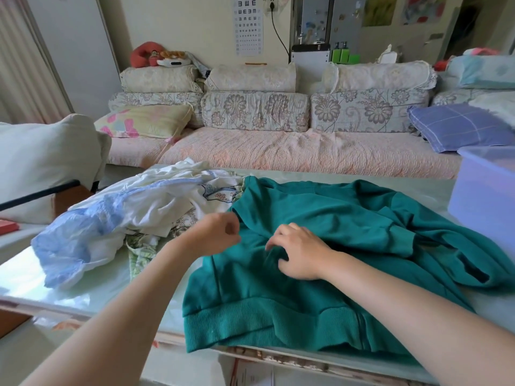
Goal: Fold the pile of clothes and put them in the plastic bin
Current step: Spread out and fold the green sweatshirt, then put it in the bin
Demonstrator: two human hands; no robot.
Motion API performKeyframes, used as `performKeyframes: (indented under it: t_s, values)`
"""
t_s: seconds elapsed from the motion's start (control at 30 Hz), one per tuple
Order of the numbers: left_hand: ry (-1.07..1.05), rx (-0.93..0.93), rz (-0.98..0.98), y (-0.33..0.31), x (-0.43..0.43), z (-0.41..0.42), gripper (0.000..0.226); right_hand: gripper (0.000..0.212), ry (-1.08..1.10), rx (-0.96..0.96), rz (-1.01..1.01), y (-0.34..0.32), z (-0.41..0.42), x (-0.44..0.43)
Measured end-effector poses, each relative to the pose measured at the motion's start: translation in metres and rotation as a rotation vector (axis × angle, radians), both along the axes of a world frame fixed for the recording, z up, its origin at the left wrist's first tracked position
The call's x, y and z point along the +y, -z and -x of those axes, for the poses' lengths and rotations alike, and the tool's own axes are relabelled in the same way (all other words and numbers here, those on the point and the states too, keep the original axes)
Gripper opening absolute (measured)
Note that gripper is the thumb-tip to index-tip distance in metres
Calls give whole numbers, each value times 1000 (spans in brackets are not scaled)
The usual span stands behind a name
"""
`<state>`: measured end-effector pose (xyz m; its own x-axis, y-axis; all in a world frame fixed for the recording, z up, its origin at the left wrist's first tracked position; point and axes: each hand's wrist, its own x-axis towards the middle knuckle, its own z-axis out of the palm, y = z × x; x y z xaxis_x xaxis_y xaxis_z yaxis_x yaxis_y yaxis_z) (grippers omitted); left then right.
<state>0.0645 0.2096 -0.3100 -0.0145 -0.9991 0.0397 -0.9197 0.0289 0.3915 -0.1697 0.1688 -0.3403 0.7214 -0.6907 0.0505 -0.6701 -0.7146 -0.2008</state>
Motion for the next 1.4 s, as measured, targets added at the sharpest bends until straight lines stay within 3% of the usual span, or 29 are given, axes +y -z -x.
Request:
performKeyframes:
  t_s: [0.07,0.1,0.23,0.33,0.43,0.57,0.63,0.73,0.83,0.9,0.97,1.03,1.1,1.17,1.23,1.4]
  values:
    - [116,-36,-139,-10,23,17,20,19,-33,-43,-93,-7,2,21]
    - [149,-54,-237,-12,34,24,24,19,-47,-25,-160,-10,3,30]
    - [235,-112,-467,-6,69,45,43,54,-84,187,-331,-20,15,56]
    - [289,-272,-475,8,84,48,76,81,-132,361,-317,-21,27,68]
    - [308,-361,-448,16,91,49,83,97,-132,459,-268,-21,35,75]
    - [269,-226,-470,10,97,45,55,82,-71,442,-251,-20,41,82]
    - [239,-186,-424,2,97,39,56,69,-18,352,-266,-21,45,83]
    - [213,-279,-404,-22,97,28,45,47,7,168,-333,-26,46,84]
    - [152,-441,-716,-30,102,18,26,34,-45,148,-473,-31,44,90]
    - [51,-359,-973,-21,106,18,32,29,-97,186,-589,-31,44,94]
    - [36,-284,-1058,-16,103,23,26,26,-77,88,-678,-29,47,90]
    - [54,-261,-937,-18,94,32,27,23,6,-106,-658,-27,51,82]
    - [122,-261,-702,-21,80,44,28,22,99,-195,-438,-24,59,69]
    - [187,-217,-500,-25,66,60,27,30,172,-115,-166,-21,71,56]
    - [214,-139,-385,-28,53,81,25,44,255,7,-24,-16,88,44]
    - [241,-63,-150,-24,9,139,30,66,475,157,-43,-7,133,12]
